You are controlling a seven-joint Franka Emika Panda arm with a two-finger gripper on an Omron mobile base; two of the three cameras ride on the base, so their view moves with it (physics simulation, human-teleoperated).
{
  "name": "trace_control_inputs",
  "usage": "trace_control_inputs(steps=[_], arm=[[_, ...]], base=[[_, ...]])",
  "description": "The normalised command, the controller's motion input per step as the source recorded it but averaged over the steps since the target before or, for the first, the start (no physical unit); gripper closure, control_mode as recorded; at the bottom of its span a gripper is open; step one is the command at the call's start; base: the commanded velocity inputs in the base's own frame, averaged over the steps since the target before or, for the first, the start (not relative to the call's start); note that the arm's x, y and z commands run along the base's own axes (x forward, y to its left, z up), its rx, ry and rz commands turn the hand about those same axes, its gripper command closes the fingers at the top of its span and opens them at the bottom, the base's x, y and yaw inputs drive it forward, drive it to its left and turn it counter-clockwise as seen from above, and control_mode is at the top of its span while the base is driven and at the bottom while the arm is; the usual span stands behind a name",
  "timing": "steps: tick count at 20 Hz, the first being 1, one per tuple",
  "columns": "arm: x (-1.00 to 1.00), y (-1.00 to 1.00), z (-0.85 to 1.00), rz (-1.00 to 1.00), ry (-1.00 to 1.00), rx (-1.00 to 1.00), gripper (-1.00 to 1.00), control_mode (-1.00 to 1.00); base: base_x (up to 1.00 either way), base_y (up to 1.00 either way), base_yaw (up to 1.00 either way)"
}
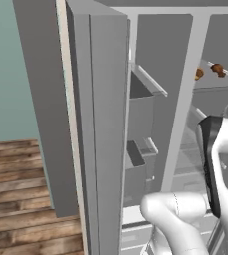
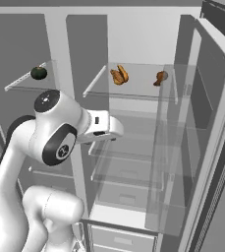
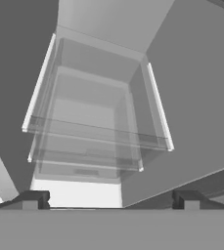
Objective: Pick up the frozen chicken drumstick from the freezer, place it on any shelf in the fridge, and close the fridge and freezer doors when done.
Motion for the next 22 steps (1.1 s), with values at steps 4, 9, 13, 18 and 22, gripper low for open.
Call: trace_control_inputs(steps=[4,9,13,18,22], arm=[[0.0,0.0,0.0,0.0,0.0,0.0,-1.0,1.0],[0.0,0.0,0.0,0.0,0.0,0.0,-1.0,1.0],[0.0,0.0,0.0,0.0,0.0,0.0,-1.0,1.0],[0.0,0.0,0.0,0.0,0.0,0.0,-1.0,1.0],[0.0,0.0,0.0,0.0,0.0,0.0,-1.0,1.0]], base=[[-0.24,-0.17,0.0],[0.0,0.0,0.0],[-0.12,-0.08,0.0],[-0.64,-0.17,0.0],[-0.55,-0.25,0.0]])
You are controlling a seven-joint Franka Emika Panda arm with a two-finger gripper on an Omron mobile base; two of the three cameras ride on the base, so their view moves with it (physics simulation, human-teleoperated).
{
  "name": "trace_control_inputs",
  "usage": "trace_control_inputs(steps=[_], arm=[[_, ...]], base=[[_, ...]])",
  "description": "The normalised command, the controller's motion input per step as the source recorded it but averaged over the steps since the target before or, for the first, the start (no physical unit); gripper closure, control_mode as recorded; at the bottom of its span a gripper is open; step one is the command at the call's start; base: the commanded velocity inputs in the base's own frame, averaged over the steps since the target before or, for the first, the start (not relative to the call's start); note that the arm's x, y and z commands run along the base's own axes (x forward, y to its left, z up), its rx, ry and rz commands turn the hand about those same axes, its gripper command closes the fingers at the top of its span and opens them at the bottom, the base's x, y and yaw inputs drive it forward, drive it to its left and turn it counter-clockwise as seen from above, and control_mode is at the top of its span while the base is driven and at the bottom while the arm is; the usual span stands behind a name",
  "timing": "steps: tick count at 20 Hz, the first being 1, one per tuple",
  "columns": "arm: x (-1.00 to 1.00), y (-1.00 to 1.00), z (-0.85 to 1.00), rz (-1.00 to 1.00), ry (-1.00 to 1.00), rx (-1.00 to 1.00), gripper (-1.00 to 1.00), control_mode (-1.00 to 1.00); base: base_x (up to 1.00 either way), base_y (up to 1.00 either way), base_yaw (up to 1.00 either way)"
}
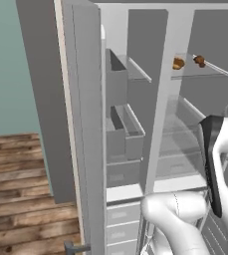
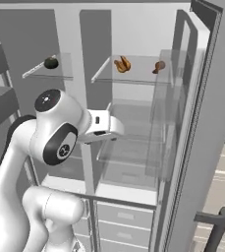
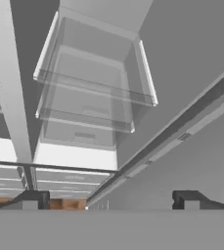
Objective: Pick up the frozen chicken drumstick from the freezer, place it on any shelf in the fridge, and close the fridge and freezer doors when done.
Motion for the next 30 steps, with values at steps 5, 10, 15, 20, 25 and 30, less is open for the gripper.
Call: trace_control_inputs(steps=[5,10,15,20,25,30], arm=[[0.0,0.0,0.0,0.0,0.0,0.0,-1.0,1.0],[0.0,0.0,0.0,0.0,0.0,0.0,-1.0,1.0],[0.0,0.0,0.0,0.0,0.0,0.0,-1.0,1.0],[0.0,0.0,0.0,0.0,0.0,0.0,-1.0,1.0],[0.0,0.0,0.0,0.0,0.0,0.0,-1.0,1.0],[0.0,0.0,0.0,0.0,0.0,0.0,-1.0,1.0]], base=[[-0.37,-0.29,0.0],[-0.28,-0.45,0.0],[-0.42,-0.24,0.0],[-0.53,-0.06,0.0],[-0.42,0.0,0.0],[-0.44,0.0,0.0]])
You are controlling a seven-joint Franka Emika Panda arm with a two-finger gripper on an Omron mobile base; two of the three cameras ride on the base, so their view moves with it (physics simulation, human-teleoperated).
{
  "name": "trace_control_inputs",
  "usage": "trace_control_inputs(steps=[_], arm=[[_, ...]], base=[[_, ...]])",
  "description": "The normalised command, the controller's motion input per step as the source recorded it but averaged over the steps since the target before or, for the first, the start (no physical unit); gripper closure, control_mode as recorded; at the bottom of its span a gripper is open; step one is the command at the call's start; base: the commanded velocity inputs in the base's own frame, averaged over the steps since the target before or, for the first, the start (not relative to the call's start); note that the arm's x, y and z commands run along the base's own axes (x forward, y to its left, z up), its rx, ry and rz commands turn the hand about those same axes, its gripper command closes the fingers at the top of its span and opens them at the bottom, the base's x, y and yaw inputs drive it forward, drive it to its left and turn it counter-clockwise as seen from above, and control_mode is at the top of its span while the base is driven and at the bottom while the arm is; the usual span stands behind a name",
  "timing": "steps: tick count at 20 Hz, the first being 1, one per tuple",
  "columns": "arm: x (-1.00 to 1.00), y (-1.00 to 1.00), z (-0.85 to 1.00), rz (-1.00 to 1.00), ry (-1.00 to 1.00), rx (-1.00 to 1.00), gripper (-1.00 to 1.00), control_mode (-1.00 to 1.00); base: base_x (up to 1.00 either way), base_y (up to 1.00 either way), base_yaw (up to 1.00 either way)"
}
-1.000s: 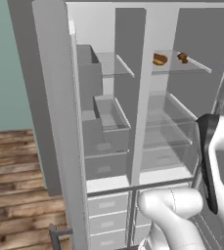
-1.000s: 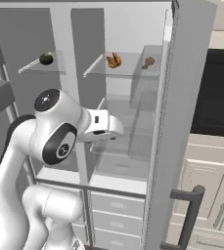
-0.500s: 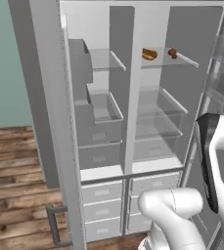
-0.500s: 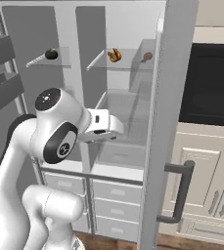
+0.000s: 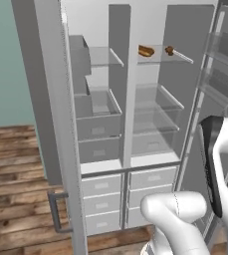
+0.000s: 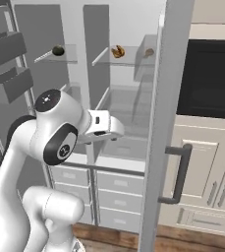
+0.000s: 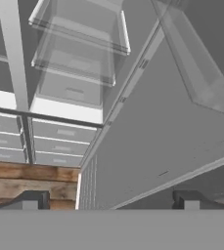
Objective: Pick up the frozen chicken drumstick from the freezer, place it on any shelf in the fridge, and close the fridge and freezer doors when done.
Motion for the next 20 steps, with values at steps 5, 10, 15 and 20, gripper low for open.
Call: trace_control_inputs(steps=[5,10,15,20], arm=[[0.0,0.0,0.0,0.0,0.0,0.0,-1.0,1.0],[0.0,0.0,0.0,0.0,0.0,0.0,-1.0,1.0],[-0.15,0.0,0.02,0.0,-0.01,0.01,-1.0,-1.0],[-0.38,0.19,0.12,0.01,-0.07,0.02,-1.0,-1.0]], base=[[-0.46,0.0,0.0],[-0.36,0.0,0.0],[-0.11,0.0,0.0],[0.0,0.0,0.0]])
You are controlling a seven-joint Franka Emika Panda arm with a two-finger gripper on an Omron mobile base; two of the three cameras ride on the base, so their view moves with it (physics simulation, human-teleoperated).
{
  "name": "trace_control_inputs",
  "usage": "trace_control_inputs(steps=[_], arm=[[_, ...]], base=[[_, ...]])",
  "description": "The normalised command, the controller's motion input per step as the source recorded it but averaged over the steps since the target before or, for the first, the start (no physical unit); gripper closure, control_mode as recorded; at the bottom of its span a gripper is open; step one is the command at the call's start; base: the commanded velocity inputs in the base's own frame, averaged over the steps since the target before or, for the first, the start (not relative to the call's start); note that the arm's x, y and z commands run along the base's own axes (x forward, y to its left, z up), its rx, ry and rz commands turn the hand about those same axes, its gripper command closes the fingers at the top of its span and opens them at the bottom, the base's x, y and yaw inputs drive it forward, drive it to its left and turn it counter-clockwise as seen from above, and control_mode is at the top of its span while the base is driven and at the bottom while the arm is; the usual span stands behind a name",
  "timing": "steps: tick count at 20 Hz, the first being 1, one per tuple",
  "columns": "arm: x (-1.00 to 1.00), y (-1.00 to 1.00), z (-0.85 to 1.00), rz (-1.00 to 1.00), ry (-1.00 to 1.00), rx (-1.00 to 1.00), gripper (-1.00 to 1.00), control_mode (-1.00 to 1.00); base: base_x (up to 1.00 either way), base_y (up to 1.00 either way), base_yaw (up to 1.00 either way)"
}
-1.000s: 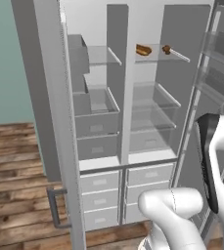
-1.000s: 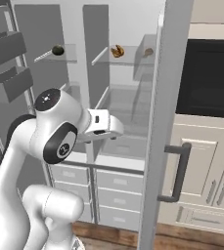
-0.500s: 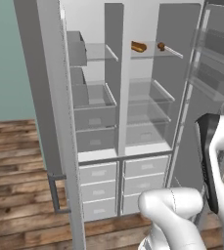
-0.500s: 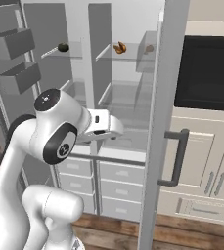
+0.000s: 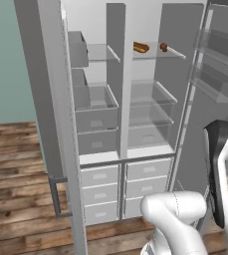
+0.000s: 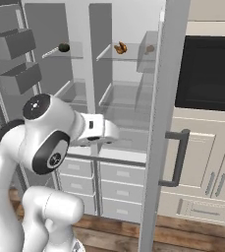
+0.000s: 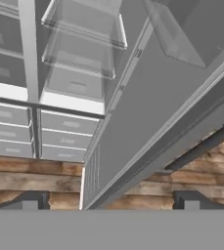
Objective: Pick up the frozen chicken drumstick from the freezer, place it on any shelf in the fridge, and close the fridge and freezer doors when done.
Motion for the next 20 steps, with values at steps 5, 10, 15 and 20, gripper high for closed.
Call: trace_control_inputs(steps=[5,10,15,20], arm=[[-0.78,0.96,0.1,0.0,-0.09,0.06,-1.0,-1.0],[-0.63,1.0,0.02,-0.03,-0.14,0.0,-1.0,-1.0],[-0.1,1.0,0.0,-0.06,-0.2,0.0,-1.0,-1.0],[0.0,1.0,-0.12,-0.08,-0.19,0.0,-1.0,-1.0]], base=[[0.0,0.0,0.0],[0.0,0.0,0.0],[0.0,0.0,0.0],[0.0,0.0,0.0]])
